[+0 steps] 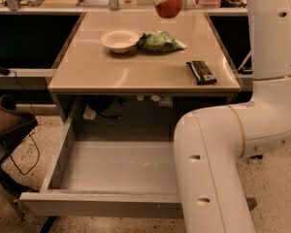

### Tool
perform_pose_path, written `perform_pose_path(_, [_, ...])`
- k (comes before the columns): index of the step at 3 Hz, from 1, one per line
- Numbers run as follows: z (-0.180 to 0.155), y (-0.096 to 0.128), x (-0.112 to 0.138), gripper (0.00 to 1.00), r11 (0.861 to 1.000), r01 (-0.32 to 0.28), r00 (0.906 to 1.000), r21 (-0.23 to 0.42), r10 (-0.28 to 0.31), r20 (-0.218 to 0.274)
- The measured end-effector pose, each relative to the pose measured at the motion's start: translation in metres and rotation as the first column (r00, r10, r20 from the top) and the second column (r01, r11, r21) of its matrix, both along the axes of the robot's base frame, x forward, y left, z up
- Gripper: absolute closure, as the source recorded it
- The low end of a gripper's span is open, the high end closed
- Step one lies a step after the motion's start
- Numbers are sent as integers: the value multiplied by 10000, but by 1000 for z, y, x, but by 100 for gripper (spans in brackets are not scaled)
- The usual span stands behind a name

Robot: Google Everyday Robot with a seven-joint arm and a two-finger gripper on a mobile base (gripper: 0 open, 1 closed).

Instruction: Place apple into top drawer

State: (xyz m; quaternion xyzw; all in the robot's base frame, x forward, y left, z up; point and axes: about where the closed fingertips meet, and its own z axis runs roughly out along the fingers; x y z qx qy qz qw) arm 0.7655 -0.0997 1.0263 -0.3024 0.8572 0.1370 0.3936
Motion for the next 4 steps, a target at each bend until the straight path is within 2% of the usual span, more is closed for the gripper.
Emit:
perform_pose_path(1, [-2, 2, -11, 100, 9998, 27, 9996, -203, -32, -277])
perform_pose_path(2, [15, -5, -45, 100, 9982, 601, 9969, -80, -605, -510])
perform_pose_path(3, [27, 8, -38, 100, 9942, 906, 9957, 583, -893, -246])
perform_pose_path(4, [27, 8, -38, 100, 9942, 904, 9957, 584, -890, -248])
